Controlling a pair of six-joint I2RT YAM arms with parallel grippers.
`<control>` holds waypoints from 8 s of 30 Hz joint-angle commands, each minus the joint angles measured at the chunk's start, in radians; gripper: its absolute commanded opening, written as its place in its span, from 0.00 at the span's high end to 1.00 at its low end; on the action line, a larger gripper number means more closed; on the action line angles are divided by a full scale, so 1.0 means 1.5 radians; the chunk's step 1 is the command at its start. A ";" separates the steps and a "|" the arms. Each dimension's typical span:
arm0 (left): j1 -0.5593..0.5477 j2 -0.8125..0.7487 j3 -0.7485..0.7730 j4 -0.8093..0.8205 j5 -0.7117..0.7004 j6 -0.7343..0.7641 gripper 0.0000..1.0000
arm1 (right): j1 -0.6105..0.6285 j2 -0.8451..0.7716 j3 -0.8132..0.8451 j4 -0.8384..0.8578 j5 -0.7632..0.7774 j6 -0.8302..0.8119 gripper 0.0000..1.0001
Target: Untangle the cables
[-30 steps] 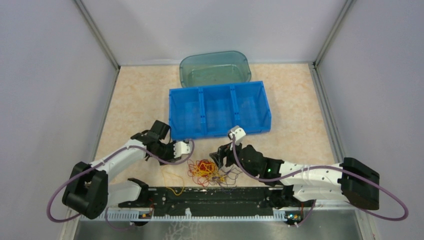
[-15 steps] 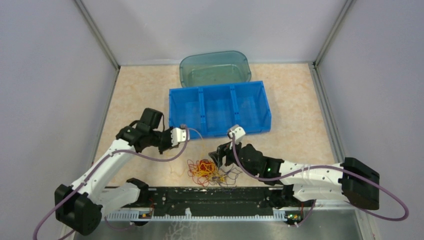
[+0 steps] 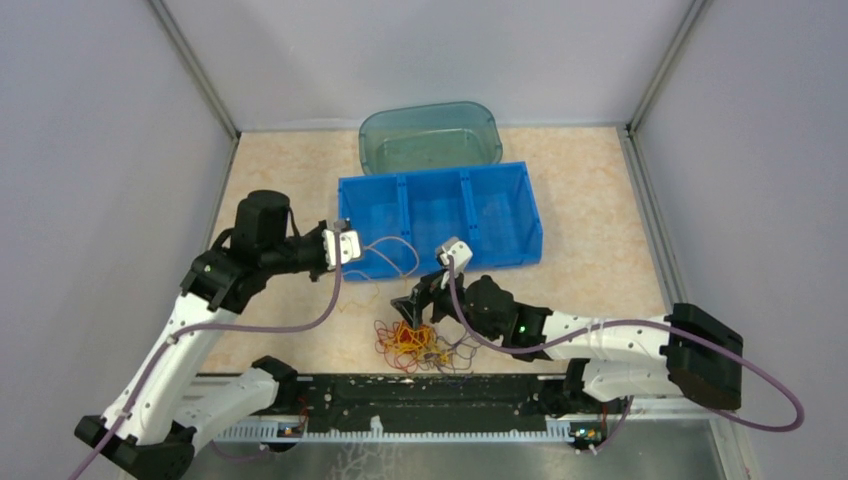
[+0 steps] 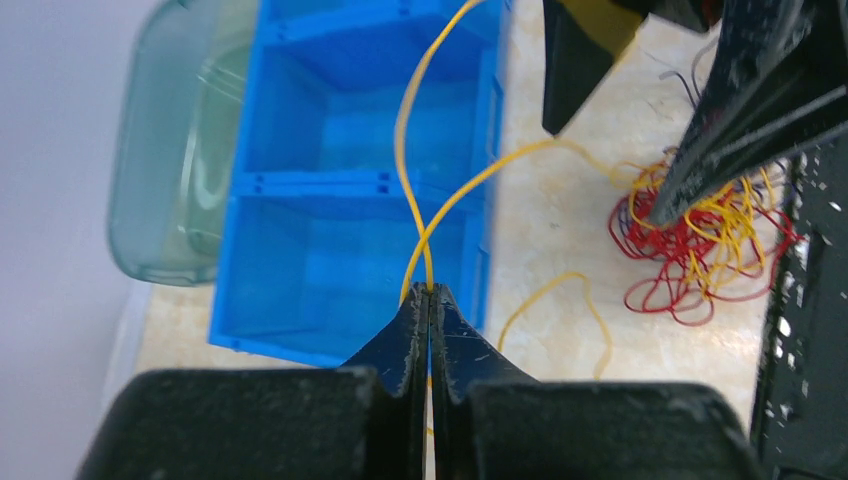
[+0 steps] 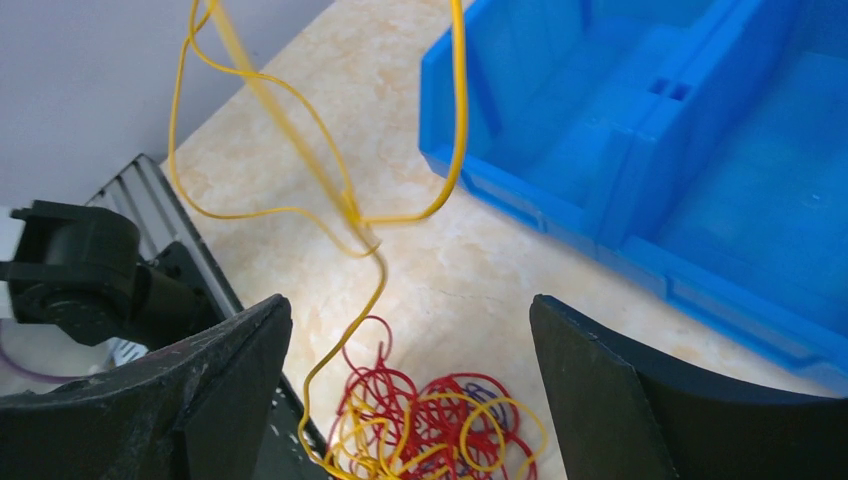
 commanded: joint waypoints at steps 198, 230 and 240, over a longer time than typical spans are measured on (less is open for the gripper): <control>-0.102 0.122 0.152 -0.121 0.057 -0.011 0.87 | -0.082 -0.017 0.185 -0.047 -0.341 0.005 1.00; -0.165 0.116 0.388 -0.065 -0.041 -0.044 1.00 | -0.081 0.126 0.052 0.176 -0.356 0.117 0.80; -0.165 0.104 0.480 -0.014 -0.114 0.037 1.00 | -0.080 0.084 -0.059 0.090 -0.255 0.083 0.82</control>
